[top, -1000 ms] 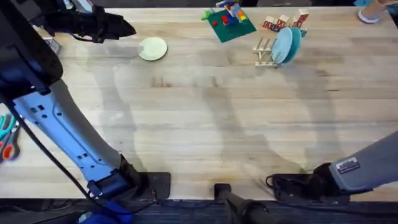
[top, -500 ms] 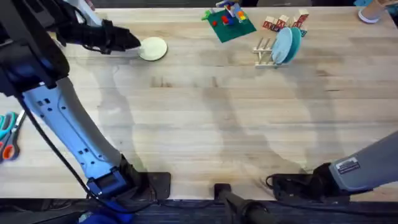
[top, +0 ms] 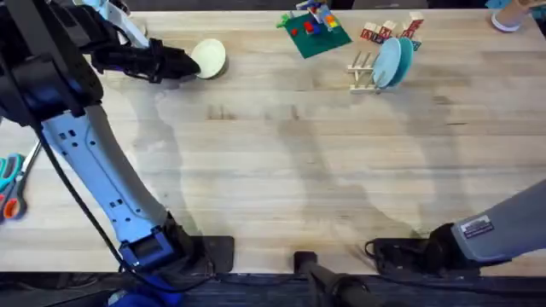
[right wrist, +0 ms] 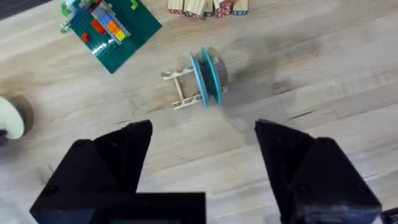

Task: Pick up the plates from the table one by one and place each into a slot on the dish rack.

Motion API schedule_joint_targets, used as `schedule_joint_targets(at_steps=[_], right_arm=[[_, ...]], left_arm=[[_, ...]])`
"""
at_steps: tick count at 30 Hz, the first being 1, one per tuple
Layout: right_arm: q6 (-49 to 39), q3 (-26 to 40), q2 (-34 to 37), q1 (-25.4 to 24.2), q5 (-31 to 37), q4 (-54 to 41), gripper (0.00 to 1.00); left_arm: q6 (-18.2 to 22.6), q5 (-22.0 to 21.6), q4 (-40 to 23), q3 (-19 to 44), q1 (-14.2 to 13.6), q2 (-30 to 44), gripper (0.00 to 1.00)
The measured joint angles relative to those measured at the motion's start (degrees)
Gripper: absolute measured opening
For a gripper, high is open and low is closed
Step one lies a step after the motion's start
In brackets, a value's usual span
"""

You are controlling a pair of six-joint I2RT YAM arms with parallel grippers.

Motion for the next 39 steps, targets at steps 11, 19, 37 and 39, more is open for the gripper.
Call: schedule_joint_targets(at_steps=[11, 19, 37, 39], right_arm=[[-0.9, 0.0, 0.0, 0.0, -4.8, 0.0, 0.996], [-8.1, 0.0, 3.1, 1.9, -17.7, 2.1, 0.977], [-10.8, 0.0, 19.6, 20.4, -29.3, 30.1, 0.886], [-10.8, 0.0, 21.9, 22.3, -29.6, 33.0, 0.877]], left_arm=[[0.2, 0.0, 0.0, 0.0, -0.1, 0.0, 0.037], [0.2, 0.0, 0.0, 0.0, -0.1, 0.0, 0.038], [0.3, 0.0, 0.0, 0.0, -0.1, 0.0, 0.039], [0.2, 0.0, 0.0, 0.0, -0.1, 0.0, 0.039]])
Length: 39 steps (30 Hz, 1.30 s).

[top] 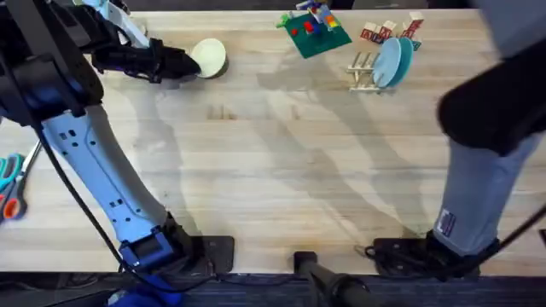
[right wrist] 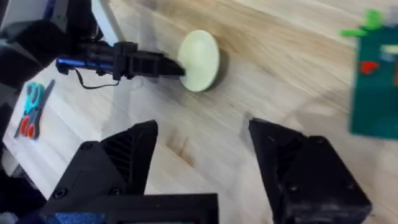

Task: Pick up the plates from the table one by one and place each into a slot on the dish rack.

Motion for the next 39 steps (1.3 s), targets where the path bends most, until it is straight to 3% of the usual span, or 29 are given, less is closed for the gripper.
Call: schedule_joint_targets(at_steps=[6, 14, 20, 39], right_arm=[[3.3, 0.0, 7.3, 3.5, -0.4, 7.1, 0.927], [9.3, 0.0, 14.4, 3.7, -0.5, 13.7, 0.943], [14.1, 0.0, 17.9, 3.7, -0.5, 20.0, 0.993], [21.5, 0.0, 25.2, 9.0, -0.5, 32.2, 0.995]], left_arm=[[0.0, 0.0, 0.0, 0.0, 0.0, 0.0, 0.039], [0.0, 0.0, 0.0, 0.0, 0.0, 0.0, 0.04], [0.0, 0.0, 0.0, 0.0, 0.0, 0.0, 0.039], [0.0, -0.1, 0.0, 0.0, 0.0, 0.0, 0.04]])
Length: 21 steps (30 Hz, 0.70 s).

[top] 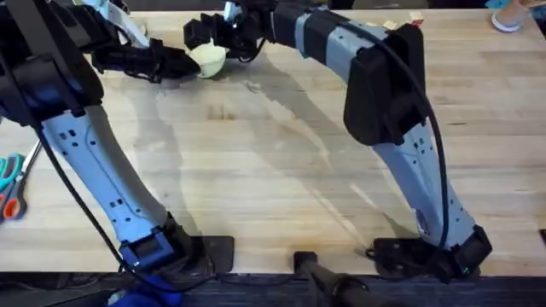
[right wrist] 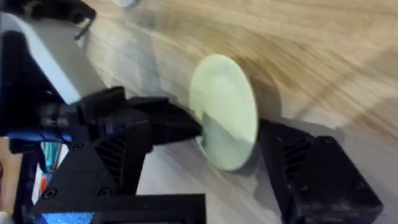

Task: Pick up the plates from the table one by one and place each into a slot on the dish rack.

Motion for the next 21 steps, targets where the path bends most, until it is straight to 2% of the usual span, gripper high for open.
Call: schedule_joint_targets(at_steps=[6, 21], right_arm=[[1.7, 0.0, 0.6, 0.2, 0.0, 3.8, 0.995], [4.2, 0.0, 1.5, 0.4, 1.1, 3.4, 0.984]], left_arm=[[0.0, -0.2, 0.0, 0.0, 0.0, 0.0, 0.04], [0.0, -0.2, 0.0, 0.0, 0.0, 0.0, 0.04]])
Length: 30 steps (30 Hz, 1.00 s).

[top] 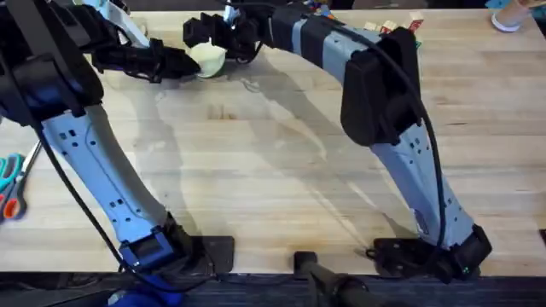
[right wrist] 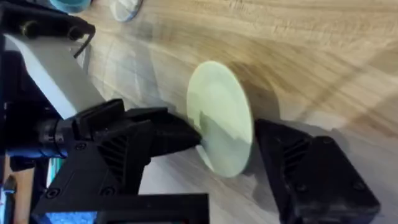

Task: Pick up the plates from the table one by one and place each into a slot on the dish rack.

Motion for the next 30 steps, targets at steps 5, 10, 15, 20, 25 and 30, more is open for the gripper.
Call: schedule_joint_targets(at_steps=[5, 10, 15, 20, 25, 30], right_arm=[[0.6, 0.0, 0.1, 0.5, 0.2, -0.1, 0.872], [0.6, 0.0, 0.1, 0.6, 0.5, -1.4, 0.657], [1.2, 0.0, 0.1, 0.5, 1.8, -3.4, 0.465], [2.5, 0.0, 0.2, 0.5, 3.2, -4.9, 0.28], [3.1, 0.0, 0.1, 0.5, 4.0, -4.8, 0.15], [3.3, 0.0, 0.1, 0.4, 3.9, -4.3, 0.096]], left_arm=[[0.0, 0.0, 0.0, 0.0, 0.0, 0.0, 0.04], [0.0, 0.0, 0.0, 0.0, 0.0, 0.0, 0.04], [0.0, 0.0, 0.0, 0.0, 0.0, 0.0, 0.04], [0.0, 0.0, 0.0, 0.0, 0.0, 0.0, 0.039], [0.1, 0.0, -0.1, 0.0, 0.0, 0.0, 0.039], [0.2, 0.0, -0.6, 0.0, 0.0, 0.0, 0.04]])
